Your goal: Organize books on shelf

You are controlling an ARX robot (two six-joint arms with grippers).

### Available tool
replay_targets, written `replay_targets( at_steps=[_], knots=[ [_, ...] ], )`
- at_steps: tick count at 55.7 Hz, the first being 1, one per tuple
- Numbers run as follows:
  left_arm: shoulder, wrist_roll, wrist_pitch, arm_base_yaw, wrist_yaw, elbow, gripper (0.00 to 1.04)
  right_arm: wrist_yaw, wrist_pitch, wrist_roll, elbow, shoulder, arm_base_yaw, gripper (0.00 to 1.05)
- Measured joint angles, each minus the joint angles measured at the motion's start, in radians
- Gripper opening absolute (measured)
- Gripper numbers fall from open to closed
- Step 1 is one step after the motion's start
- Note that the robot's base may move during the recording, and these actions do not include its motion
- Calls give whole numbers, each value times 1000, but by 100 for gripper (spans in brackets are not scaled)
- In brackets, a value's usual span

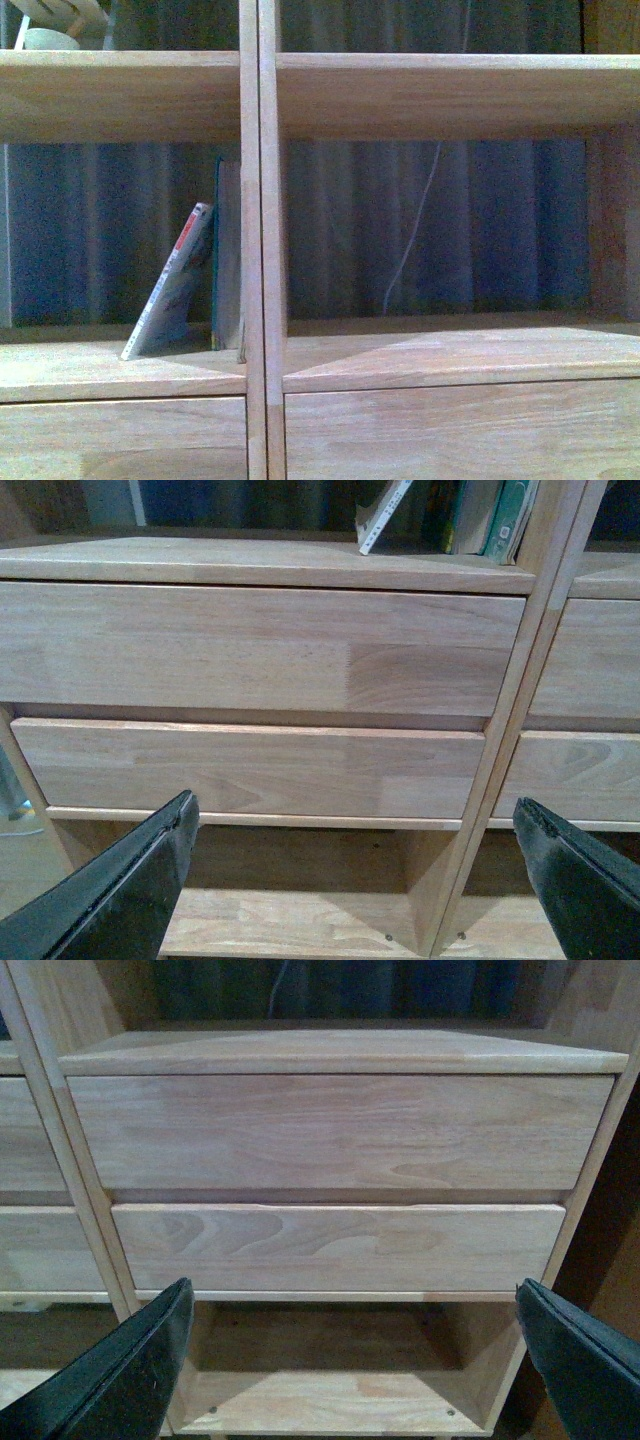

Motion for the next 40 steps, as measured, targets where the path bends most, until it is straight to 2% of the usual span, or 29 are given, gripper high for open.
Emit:
replay_targets(
  at_steps=[40],
  knots=[
    [0,0,0,0,0,0,97,0,0,0,0,0,0,98]
  ],
)
